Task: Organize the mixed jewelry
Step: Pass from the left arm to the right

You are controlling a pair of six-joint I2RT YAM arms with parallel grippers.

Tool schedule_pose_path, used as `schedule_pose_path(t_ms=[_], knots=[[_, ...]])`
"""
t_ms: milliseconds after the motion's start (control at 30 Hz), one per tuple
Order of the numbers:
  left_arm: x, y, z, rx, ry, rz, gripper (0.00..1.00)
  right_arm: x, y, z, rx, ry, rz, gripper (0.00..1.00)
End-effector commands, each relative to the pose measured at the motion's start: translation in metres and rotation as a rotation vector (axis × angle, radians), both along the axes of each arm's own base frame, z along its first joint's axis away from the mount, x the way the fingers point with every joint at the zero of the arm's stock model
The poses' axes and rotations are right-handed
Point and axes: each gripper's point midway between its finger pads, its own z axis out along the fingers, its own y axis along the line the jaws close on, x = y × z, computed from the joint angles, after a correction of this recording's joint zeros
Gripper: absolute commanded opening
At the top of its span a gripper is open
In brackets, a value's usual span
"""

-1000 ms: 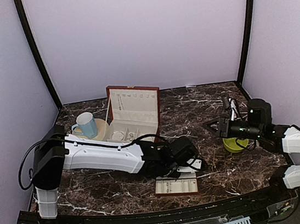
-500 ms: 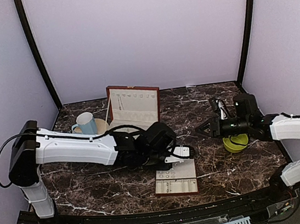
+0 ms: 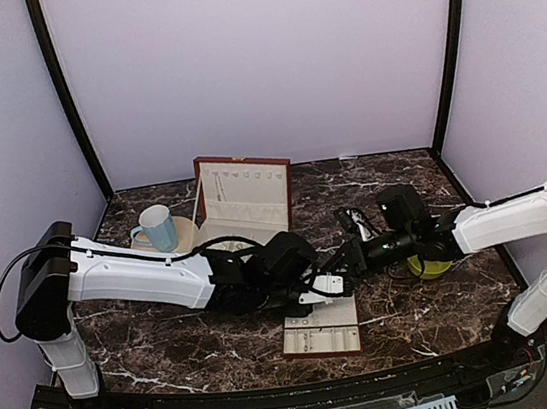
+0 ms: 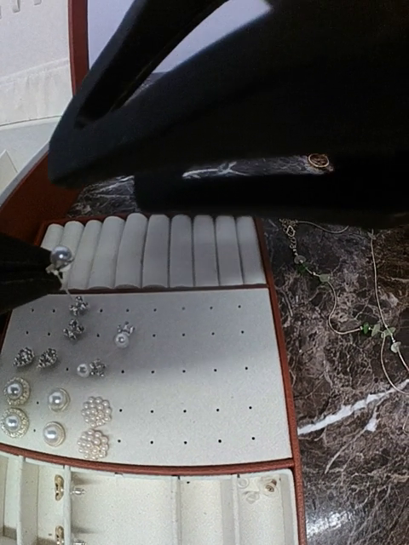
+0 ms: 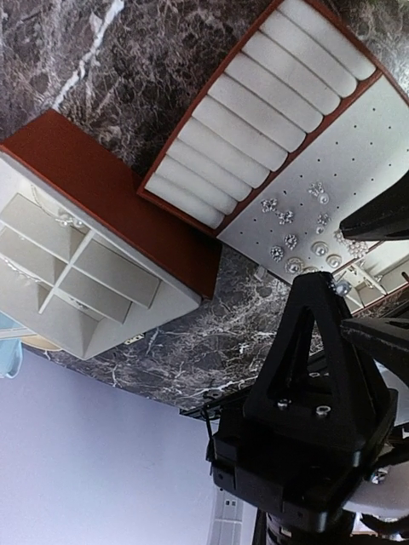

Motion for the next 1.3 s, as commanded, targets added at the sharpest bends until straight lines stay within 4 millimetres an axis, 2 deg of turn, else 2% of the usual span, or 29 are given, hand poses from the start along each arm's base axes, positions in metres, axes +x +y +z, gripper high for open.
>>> schedule_pose_path(t_ms=[0,367,733,1267], knots=[[-0.001,0.001,0.005,-0.017,-0.011,-0.014,0.00,0.005,0.019,0.010,0.022,-0.034,0.019,0.31],[-0.001,0.003,0.003,-0.010,-0.018,-0.016,0.00,-0.001,0.030,-0.006,-0.062,-0.050,0.078,0.27],[0.000,0.004,0.002,-0.006,-0.024,-0.016,0.00,-0.007,0.028,-0.017,-0.105,-0.059,0.104,0.22],[0.000,0.006,-0.003,0.008,-0.024,-0.016,0.00,-0.017,0.026,-0.005,-0.067,-0.084,0.144,0.19]])
